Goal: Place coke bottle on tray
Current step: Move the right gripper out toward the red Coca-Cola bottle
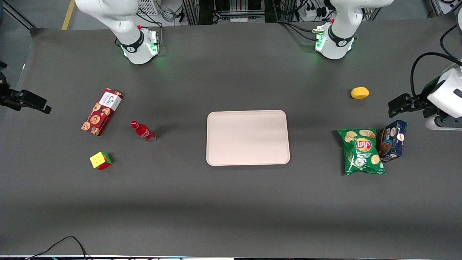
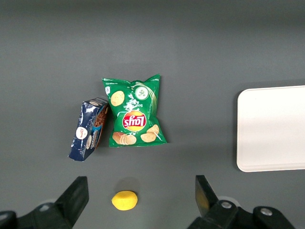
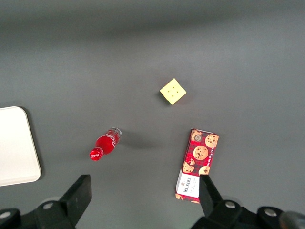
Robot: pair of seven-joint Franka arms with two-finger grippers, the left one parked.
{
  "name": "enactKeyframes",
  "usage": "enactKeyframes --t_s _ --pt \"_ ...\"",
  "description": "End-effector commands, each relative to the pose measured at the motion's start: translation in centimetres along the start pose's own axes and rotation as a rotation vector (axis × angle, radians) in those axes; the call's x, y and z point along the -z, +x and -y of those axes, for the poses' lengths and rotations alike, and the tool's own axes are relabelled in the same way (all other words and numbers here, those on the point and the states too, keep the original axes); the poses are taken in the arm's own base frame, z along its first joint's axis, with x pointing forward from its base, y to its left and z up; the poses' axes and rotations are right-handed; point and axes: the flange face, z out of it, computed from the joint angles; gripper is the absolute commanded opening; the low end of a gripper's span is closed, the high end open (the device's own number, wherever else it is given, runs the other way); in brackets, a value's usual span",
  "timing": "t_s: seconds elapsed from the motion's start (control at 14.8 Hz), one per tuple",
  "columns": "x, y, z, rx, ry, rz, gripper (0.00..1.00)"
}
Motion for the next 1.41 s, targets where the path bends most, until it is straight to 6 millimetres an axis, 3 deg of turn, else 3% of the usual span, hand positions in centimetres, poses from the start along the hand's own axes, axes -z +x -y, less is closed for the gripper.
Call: enactKeyframes --t_s 0.0,0.54,0.81,1.21,1.35 --pt "0.0 0.0 -0.6 0.017 0.045 0.009 1.0" --pt "-0.6 -0.3 -0.5 0.082 0.045 0.043 1.0" --pt "-0.4 -1.0 3.8 0.155 0.042 0.043 1.0" --pt "-0.9 -3.5 13.1 0.254 0.015 0.087 1.0" --pt "-1.9 -4.2 14.0 0.223 0.003 0.125 1.0"
